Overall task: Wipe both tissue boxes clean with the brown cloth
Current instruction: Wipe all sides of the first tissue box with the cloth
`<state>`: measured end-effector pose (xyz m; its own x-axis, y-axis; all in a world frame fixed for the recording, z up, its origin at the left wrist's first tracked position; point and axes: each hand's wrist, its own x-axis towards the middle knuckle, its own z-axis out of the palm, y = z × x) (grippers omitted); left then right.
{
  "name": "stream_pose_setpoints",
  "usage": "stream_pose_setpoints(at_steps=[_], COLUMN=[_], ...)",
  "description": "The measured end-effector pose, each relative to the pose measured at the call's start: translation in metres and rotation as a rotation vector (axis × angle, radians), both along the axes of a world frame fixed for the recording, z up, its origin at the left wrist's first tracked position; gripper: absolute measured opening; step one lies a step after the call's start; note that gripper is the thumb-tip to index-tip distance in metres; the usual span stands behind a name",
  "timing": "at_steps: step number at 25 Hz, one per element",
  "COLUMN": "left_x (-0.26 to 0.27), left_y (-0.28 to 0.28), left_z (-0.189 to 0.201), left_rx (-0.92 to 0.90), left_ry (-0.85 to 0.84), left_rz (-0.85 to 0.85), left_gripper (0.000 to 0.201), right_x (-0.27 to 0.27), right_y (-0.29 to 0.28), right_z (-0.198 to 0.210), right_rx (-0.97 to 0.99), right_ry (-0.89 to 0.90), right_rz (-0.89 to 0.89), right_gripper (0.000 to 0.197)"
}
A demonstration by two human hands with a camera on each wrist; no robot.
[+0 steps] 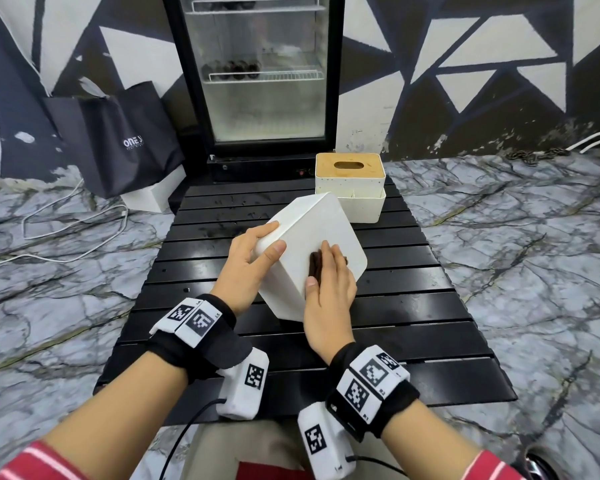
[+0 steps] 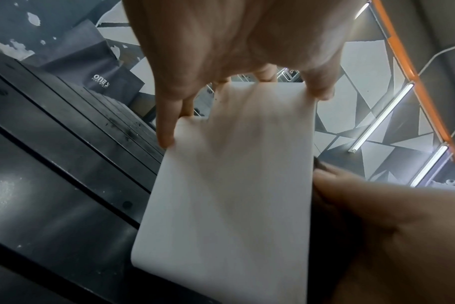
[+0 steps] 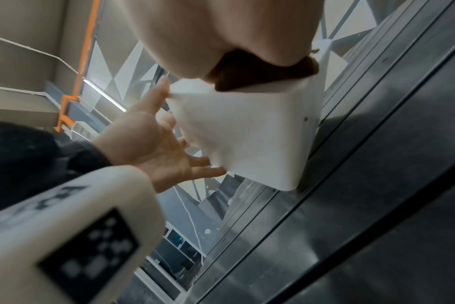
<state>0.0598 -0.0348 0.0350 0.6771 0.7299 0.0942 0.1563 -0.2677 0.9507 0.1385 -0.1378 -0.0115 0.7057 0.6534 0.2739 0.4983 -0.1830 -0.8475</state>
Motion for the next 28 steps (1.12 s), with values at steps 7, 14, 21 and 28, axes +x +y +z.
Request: stream_pose_setpoints(at_steps=[7, 14, 21, 28], left_x=[-0.002, -0.002, -0.003, -0.010], left_y=[0.003, 0.000, -0.003, -0.002], left_z=[0.001, -0.005, -0.005, -0.006], left_rx=[-0.013, 0.039, 0.227, 0.330], left_ry=[-0.011, -0.019, -0.014, 0.065], left_rz=[0.007, -0.051, -0.147, -0.282], left_gripper=[0.032, 0.035, 0.044, 0.039], right_x=[-0.002, 0.011, 0.055, 0.108], right_y=[-0.002, -0.008, -0.036, -0.082], right_z=[-0.003, -0.009, -0.001, -0.024], right_rx=[0.017, 0.028, -0.059, -0.592], right_ry=[-0.063, -0.014, 0.036, -0.086], right_rz=[0.075, -0.014, -0.008, 0.207], right_gripper=[0.058, 0.053, 0.045, 0.044])
